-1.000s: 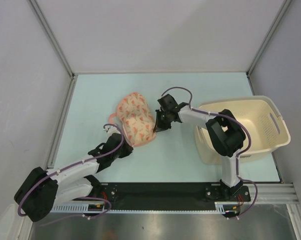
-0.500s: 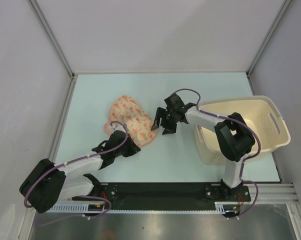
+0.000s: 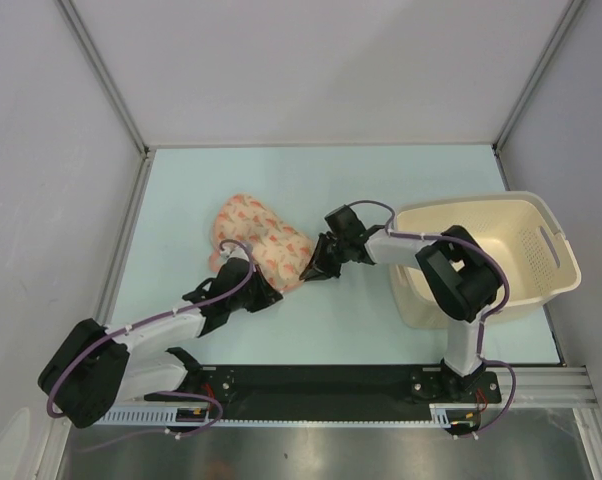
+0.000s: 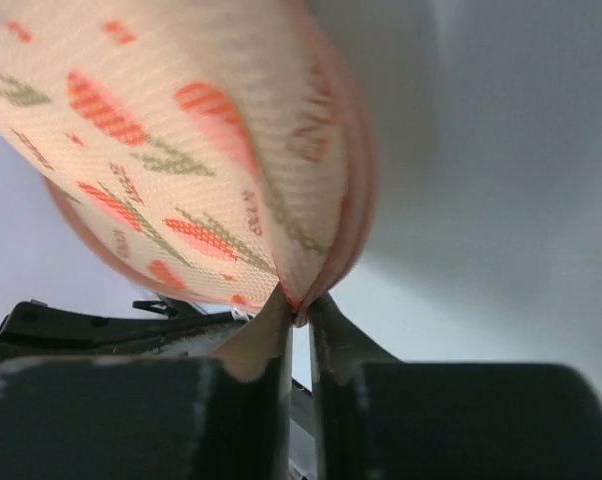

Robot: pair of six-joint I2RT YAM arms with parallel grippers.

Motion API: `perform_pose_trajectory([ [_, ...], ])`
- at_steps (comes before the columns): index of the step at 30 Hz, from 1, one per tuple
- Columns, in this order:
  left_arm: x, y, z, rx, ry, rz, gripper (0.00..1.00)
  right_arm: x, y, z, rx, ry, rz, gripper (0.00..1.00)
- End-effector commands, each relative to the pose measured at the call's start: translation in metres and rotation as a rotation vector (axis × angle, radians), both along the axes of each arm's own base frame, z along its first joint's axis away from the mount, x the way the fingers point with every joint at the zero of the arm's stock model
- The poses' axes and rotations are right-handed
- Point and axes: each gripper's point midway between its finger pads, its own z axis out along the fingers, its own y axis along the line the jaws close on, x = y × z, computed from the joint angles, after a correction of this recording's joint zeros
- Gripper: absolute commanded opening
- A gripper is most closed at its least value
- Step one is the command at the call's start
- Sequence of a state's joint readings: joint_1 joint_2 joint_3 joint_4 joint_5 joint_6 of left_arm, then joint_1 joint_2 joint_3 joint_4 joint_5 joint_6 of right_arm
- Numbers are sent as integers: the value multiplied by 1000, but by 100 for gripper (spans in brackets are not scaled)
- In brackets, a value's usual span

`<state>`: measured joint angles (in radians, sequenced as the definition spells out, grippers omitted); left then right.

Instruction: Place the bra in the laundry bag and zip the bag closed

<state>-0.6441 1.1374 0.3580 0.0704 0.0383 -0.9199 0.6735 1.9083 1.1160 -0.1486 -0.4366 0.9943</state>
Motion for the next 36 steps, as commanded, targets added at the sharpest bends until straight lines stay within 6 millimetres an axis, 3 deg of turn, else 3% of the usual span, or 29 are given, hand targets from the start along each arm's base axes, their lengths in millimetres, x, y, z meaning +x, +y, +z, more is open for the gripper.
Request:
perform_pose_trajectory([
  [1, -6, 36, -17, 117, 99, 116, 0, 41, -21, 11, -40, -97, -44, 0],
  [3, -5, 51, -21, 141, 111, 156, 0, 45, -31, 4, -65, -97, -33, 0],
  [9, -8, 96, -24, 262, 160, 271, 0, 90, -67, -1, -222, -207, 7, 0],
  [12, 4, 89, -12, 233, 95, 230, 0, 103, -67, 8, -260, -224, 47, 0],
  [14, 5, 73, -9, 177, 104, 163, 0, 106, -59, 20, -235, -206, 52, 17],
  [16, 6, 56, -3, 117, 118, 117, 0, 99, -49, 28, -187, -164, 58, 38],
  [18, 10, 46, 5, 73, 103, 110, 0, 89, -41, 43, -151, -166, 73, 52],
  [20, 12, 35, 12, 14, 93, 102, 0, 72, -40, 44, -141, -143, 76, 60],
  [23, 19, 21, 23, -42, 66, 82, 0, 46, -21, 61, -49, -131, 76, 69],
  [24, 22, 16, 25, -44, 63, 76, 0, 28, -19, 53, -20, -79, 88, 70],
  [26, 23, 11, 26, -44, 67, 55, 0, 13, 2, 62, 94, -53, 69, 70],
  [27, 26, 9, 30, -47, 62, 53, 0, -1, 2, 47, 95, -12, 61, 71],
  [28, 25, 6, 30, -48, 65, 46, 0, -1, 14, 52, 146, -38, 58, 71],
  [31, 25, 3, 32, -47, 63, 35, 0, -6, 24, 43, 175, -8, 39, 68],
  [32, 23, 3, 30, -43, 66, 34, 0, -6, 25, 34, 165, 6, 33, 66],
  [33, 21, 3, 29, -41, 70, 35, 0, -5, 26, 32, 167, 7, 33, 56],
  [36, 16, 11, 22, -21, 83, 53, 0, 4, 18, 19, 125, 4, 10, 39],
])
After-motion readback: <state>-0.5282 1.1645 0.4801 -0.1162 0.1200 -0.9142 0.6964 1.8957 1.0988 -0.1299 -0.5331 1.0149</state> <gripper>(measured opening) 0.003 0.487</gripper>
